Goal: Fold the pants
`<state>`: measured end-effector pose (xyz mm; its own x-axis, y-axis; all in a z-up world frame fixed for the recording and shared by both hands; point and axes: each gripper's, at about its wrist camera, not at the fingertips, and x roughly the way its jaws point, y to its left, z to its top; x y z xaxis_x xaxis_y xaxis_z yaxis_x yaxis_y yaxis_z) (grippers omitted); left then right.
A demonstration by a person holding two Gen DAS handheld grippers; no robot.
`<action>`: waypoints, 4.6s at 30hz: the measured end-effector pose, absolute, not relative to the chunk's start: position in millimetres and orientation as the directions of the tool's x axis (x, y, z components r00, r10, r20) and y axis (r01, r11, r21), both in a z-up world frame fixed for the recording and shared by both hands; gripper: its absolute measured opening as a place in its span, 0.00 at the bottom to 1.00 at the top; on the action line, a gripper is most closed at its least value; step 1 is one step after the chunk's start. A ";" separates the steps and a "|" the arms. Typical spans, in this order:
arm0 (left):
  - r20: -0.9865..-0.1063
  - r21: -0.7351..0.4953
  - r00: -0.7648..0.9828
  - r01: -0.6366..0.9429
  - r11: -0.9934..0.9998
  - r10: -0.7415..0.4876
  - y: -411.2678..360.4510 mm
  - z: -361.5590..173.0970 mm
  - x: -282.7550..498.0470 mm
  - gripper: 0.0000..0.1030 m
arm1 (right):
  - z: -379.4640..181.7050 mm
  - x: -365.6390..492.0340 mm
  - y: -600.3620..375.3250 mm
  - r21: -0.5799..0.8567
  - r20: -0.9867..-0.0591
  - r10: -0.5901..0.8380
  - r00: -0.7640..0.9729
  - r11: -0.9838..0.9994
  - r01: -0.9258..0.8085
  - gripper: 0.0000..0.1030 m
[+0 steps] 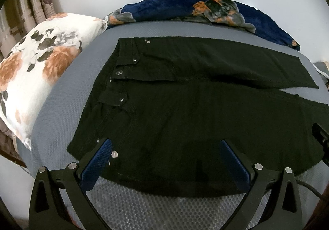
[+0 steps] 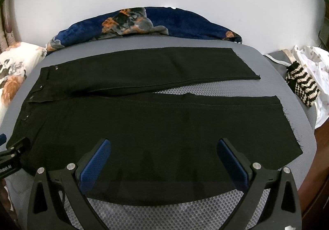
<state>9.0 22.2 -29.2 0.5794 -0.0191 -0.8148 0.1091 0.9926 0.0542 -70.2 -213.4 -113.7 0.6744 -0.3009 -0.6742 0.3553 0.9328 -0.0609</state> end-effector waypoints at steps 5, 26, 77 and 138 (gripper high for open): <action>-0.809 0.052 0.588 0.104 0.993 -0.019 30.1 -18.4 36.1 1.00 | -110.8 -55.9 -223.3 0.023 -0.697 -0.197 0.689 0.955 0.296 1.00; -0.781 -0.227 0.596 0.012 0.974 -0.190 154.1 -14.9 214.3 0.79 | -88.8 87.2 -212.8 0.172 -0.668 0.051 0.742 0.981 0.088 1.00; -0.689 -0.604 0.370 0.181 0.776 -0.623 154.9 -86.6 368.5 0.10 | -125.4 282.1 -194.2 0.052 -0.772 0.105 0.627 0.993 -0.103 1.00; -0.603 -0.484 0.430 0.473 0.736 -0.672 153.9 -21.9 304.4 0.10 | -114.4 248.4 -234.7 -0.383 -0.829 -0.099 0.550 0.817 -0.431 0.07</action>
